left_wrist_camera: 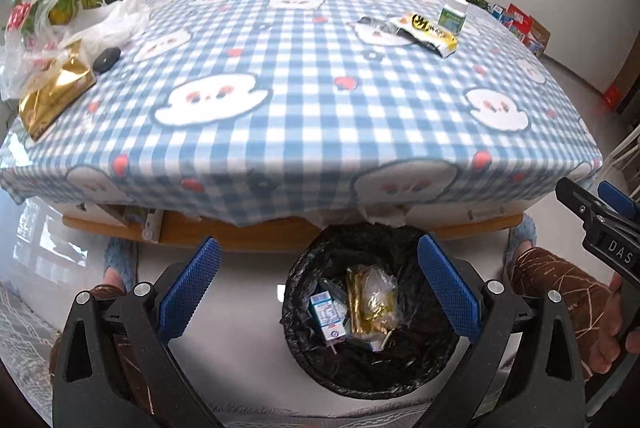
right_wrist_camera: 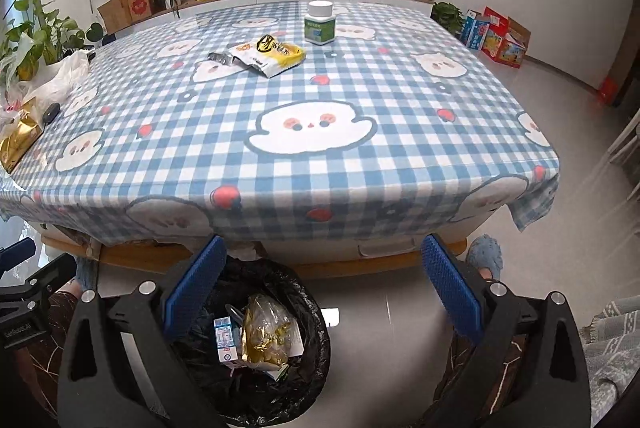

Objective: Collect trash
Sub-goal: 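Move both tools back over the table toward the remaining trash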

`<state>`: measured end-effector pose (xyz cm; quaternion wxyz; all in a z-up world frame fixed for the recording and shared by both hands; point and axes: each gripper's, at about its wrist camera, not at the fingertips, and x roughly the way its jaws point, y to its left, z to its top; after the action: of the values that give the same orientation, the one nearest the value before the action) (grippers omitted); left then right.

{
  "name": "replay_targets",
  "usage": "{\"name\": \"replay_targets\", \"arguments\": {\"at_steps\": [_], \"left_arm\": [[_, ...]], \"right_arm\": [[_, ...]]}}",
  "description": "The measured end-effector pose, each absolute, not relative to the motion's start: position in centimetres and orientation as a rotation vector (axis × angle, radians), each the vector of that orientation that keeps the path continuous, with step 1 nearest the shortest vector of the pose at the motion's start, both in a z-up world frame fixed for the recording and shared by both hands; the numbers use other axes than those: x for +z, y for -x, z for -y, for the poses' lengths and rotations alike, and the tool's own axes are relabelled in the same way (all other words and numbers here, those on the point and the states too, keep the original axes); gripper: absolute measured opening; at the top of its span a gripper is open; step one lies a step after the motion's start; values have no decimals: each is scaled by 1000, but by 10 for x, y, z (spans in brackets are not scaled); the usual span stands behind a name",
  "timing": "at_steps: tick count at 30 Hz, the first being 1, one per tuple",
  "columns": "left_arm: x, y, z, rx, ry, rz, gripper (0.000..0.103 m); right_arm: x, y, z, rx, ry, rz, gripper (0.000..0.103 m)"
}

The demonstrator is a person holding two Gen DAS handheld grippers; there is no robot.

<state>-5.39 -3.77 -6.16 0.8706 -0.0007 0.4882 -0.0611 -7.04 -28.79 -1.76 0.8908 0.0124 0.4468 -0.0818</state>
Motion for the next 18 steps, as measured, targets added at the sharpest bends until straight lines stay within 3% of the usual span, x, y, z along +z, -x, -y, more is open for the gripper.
{"name": "replay_targets", "arguments": {"at_steps": [18], "left_arm": [[-20,-68,127,-137,-11,-1007,97]], "right_arm": [[18,-19,355,-204,-12,-875,94]]}}
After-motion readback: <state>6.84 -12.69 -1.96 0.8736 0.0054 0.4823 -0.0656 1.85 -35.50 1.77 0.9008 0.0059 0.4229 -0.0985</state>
